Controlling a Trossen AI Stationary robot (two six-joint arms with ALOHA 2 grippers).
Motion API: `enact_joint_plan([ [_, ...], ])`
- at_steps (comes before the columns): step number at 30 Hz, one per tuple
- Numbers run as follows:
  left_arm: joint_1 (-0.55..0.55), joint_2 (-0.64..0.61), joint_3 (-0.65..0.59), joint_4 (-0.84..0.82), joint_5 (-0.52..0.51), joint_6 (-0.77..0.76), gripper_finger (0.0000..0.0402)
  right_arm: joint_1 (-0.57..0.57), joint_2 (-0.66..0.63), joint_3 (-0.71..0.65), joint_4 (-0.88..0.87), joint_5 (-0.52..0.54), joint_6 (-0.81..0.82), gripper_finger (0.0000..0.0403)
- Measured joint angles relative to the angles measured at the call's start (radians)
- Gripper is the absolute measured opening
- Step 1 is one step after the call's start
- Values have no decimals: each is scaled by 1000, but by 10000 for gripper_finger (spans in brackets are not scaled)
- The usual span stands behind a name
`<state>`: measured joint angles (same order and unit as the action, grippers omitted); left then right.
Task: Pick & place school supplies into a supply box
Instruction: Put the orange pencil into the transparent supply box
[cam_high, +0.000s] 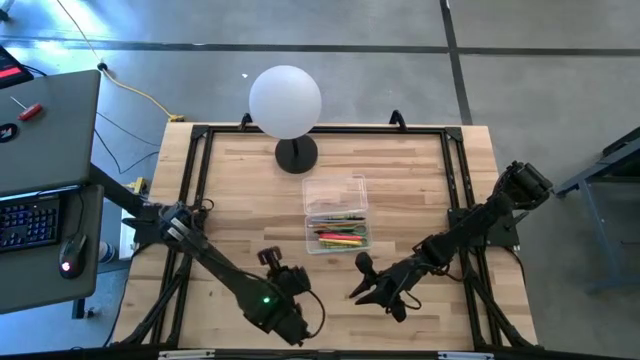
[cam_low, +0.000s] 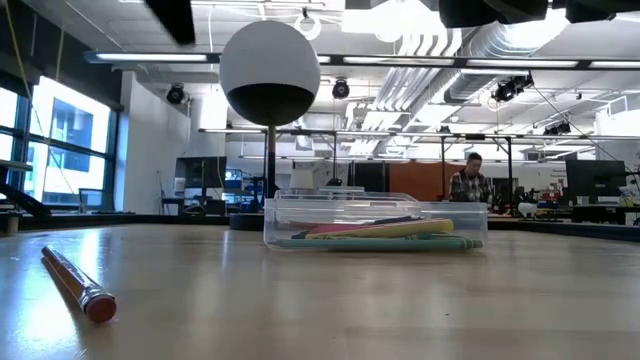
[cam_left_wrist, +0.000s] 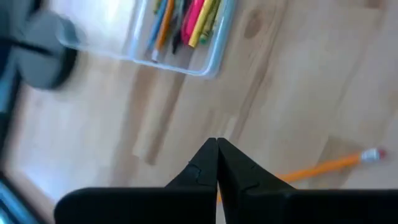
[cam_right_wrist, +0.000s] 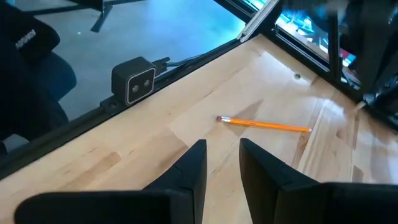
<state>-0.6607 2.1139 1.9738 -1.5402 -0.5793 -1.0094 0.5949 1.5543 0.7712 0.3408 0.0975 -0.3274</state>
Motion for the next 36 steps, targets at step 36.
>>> enact_joint_plan([
  [36,-120,-399,-511,698,80,583,126,0,0,-1,-7,4,57,74],
])
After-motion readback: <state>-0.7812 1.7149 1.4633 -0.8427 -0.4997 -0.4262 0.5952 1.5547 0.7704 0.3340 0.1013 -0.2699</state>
